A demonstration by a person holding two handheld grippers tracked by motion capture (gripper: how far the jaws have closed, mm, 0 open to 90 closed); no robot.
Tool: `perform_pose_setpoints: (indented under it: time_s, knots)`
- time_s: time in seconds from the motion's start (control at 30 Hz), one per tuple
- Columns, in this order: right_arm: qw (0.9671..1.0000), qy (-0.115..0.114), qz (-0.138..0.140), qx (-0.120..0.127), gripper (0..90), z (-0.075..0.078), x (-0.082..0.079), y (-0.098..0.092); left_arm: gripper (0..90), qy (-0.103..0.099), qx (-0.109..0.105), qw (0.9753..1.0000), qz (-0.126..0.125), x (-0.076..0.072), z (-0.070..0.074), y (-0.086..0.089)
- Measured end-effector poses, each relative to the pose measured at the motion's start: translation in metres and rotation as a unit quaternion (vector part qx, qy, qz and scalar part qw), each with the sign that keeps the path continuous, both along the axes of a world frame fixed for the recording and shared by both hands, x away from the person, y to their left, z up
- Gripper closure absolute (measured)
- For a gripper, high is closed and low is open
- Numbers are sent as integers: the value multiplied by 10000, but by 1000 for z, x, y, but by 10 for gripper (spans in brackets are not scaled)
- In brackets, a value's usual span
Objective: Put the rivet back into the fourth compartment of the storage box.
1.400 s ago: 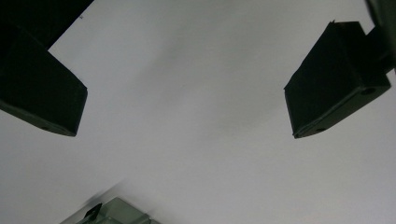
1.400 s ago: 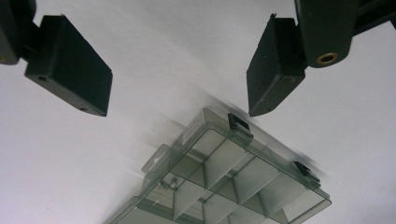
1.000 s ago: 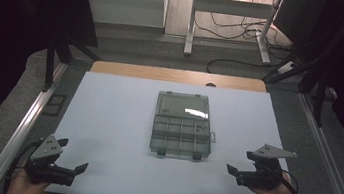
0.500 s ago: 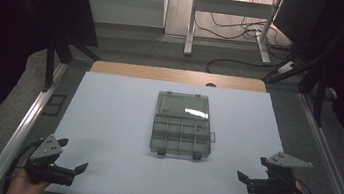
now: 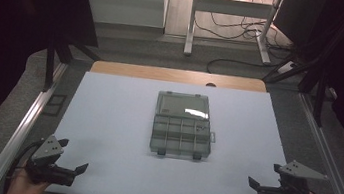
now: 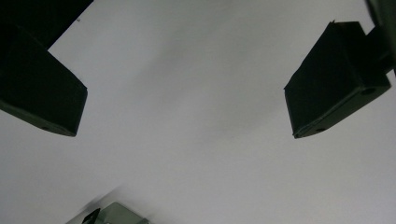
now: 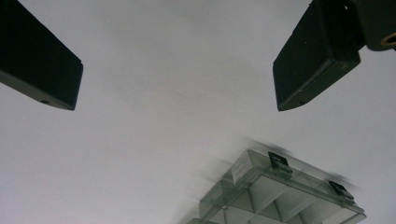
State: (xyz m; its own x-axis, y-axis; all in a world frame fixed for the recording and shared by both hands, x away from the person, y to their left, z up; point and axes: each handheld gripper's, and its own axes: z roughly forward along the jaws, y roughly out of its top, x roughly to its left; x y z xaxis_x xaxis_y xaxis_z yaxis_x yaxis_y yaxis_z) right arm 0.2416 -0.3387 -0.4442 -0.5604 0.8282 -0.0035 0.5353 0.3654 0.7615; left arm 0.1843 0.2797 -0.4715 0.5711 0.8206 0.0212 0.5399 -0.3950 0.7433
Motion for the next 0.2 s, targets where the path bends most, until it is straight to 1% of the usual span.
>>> perform_pose_setpoints:
  time_s: [0.2]
  knots:
    - [10000, 30, -11, -93, 15, -2, -2, 0, 0, -12, 0, 10000, 4, 1, 0, -1]
